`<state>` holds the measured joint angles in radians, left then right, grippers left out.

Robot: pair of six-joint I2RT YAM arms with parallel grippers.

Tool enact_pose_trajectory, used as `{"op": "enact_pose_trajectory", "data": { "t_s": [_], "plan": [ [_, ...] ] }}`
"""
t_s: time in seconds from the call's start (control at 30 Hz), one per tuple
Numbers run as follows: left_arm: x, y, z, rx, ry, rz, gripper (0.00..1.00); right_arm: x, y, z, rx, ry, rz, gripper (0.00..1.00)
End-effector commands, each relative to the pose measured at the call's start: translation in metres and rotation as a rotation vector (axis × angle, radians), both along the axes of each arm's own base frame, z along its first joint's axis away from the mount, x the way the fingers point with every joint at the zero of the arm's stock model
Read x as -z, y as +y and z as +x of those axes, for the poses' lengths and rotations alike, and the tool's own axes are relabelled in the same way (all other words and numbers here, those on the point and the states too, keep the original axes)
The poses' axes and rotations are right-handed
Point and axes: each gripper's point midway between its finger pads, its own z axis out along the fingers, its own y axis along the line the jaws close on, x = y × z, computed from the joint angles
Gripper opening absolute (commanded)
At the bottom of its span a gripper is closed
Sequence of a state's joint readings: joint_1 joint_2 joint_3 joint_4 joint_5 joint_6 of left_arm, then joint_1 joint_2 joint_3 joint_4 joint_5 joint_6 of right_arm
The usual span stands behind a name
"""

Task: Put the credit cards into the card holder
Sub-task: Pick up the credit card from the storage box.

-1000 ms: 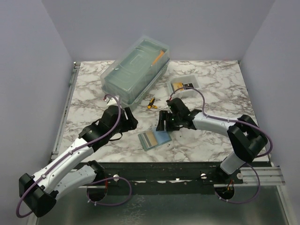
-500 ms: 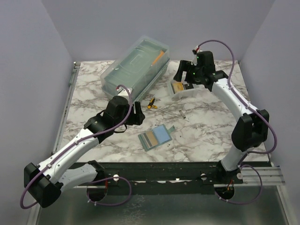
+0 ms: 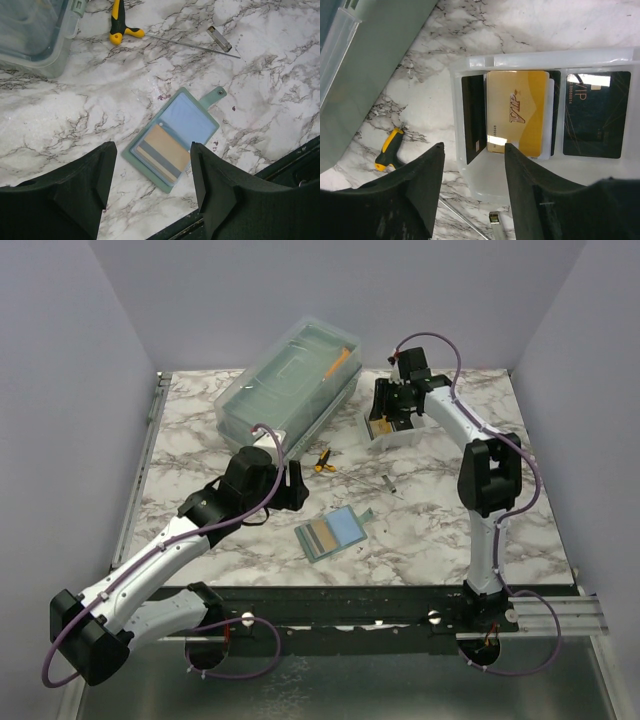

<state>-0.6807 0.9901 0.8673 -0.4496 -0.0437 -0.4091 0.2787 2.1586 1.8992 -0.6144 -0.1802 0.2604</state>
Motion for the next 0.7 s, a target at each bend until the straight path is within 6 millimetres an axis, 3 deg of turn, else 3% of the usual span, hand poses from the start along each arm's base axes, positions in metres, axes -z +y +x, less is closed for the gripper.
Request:
{"op": "enact_pose_trajectory", "data": {
  "t_s": [0.0,0.27,0.67],
  "plan": [
    [0.003,-0.005,0.0,0.038,0.0,-0.008,0.67,-0.005,0.009,0.001,-0.046,-0.002,0.019,0.52],
    [0.006,-0.005,0.003,0.045,0.024,-0.026,0.67,0.019,0.009,-0.002,-0.065,0.032,0.005,0.48],
    [0.011,-0.002,0.009,0.038,0.057,-0.051,0.68,0.035,0.019,0.0,-0.091,0.052,0.014,0.43]
  ]
}}
